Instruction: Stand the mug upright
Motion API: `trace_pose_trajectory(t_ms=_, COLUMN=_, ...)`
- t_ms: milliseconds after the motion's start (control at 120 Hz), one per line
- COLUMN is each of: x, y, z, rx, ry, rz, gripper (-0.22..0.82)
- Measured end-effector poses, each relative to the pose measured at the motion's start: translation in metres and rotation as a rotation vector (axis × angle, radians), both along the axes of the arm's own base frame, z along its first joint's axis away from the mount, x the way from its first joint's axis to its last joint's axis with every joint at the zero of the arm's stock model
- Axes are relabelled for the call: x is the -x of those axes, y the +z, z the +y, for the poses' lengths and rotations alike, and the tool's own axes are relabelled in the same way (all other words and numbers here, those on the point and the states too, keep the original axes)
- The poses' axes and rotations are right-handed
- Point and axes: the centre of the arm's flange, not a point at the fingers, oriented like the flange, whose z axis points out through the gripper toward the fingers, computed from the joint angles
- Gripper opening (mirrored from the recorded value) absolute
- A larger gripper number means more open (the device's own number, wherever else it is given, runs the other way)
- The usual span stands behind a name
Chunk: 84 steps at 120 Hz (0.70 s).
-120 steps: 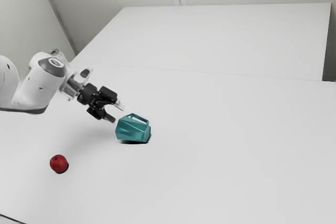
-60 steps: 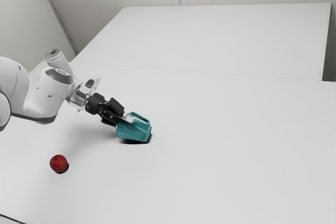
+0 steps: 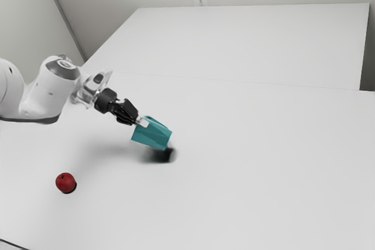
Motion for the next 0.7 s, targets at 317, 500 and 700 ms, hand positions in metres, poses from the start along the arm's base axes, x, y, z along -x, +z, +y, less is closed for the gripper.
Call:
trace_pose_trajectory(t_ms=317, x=-0.027, y=0.053, z=-0.045, rx=-0.522, ry=-0.250, rz=-0.043, gripper=-0.18)
trace_pose_trajectory(t_ms=500, x=-0.030, y=0.049, z=-0.055, rx=-0.735, ry=-0.242, rz=-0.048, gripper=-0.18)
trace_pose_trajectory(t_ms=700, x=-0.028, y=0.013, z=-0.065, rx=-0.858, ry=-0.209, rz=-0.038, gripper=-0.18)
